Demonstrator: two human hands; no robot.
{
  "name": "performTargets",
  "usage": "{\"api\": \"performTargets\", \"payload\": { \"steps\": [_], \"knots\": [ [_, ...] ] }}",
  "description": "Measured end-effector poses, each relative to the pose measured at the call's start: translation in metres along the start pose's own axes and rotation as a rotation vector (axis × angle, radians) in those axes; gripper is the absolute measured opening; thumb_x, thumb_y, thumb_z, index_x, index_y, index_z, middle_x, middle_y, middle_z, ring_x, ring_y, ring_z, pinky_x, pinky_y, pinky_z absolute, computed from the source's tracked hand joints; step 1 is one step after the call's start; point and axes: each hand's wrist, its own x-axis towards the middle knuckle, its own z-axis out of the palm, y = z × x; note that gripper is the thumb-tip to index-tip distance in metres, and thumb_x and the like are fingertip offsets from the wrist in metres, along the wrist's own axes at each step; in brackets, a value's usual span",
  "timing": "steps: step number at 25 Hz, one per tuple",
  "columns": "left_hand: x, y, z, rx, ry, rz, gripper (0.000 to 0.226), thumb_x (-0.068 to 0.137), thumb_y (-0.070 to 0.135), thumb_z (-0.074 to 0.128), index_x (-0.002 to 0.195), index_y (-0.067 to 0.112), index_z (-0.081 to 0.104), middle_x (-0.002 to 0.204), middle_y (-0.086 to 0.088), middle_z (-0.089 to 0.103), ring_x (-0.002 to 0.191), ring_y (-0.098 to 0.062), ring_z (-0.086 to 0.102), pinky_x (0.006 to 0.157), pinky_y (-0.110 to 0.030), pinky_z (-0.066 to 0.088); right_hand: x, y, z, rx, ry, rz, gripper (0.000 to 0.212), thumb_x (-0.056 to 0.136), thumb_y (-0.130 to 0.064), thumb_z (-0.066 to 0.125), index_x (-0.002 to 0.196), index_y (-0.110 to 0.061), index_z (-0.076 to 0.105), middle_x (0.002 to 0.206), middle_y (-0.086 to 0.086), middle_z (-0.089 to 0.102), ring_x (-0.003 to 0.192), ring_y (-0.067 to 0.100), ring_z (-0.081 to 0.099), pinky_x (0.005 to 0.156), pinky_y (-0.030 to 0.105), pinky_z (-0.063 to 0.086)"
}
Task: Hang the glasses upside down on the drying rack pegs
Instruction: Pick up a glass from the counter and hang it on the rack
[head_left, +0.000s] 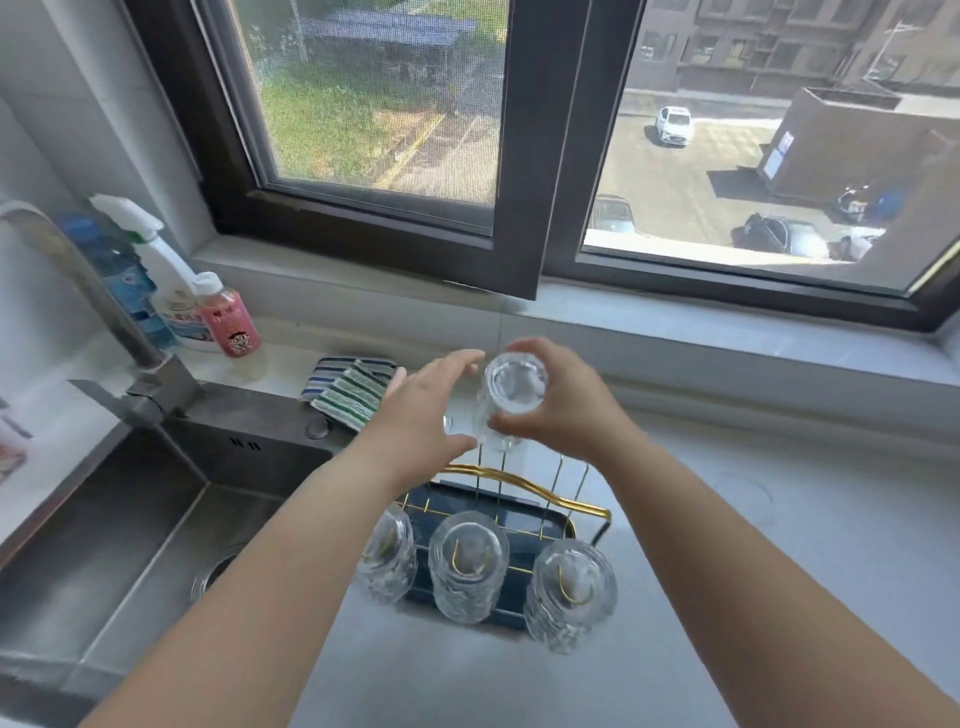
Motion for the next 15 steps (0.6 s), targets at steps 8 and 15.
{"api": "performTargets", "payload": {
  "steps": [8,15],
  "knots": [
    [0.042,-0.028,0.034,0.22,-0.325,0.019,0.099,0.07,0.027,0.075,0.143,0.029,0.009,0.146,0.003,0.038,0.137,-0.022,0.025,0.115,-0.034,0.011,0.014,0.042,0.046,-0.053,-0.181,0.063,0.083,0.054,-0.029,0.083,0.125,-0.027,0.04,0.124,-0.002,0.048,0.114,0.016,0.046,0.086,0.023,0.034],
    [0.048,-0.033,0.033,0.25,-0.348,-0.021,0.095,0.068,0.028,0.077,0.143,0.019,0.019,0.139,0.002,0.045,0.135,-0.022,0.027,0.111,-0.033,0.019,0.016,0.048,0.059,-0.14,-0.242,0.022,0.08,0.061,-0.041,0.078,0.127,-0.017,0.039,0.128,0.004,0.048,0.112,0.019,0.048,0.085,0.023,0.035]
  ]
}}
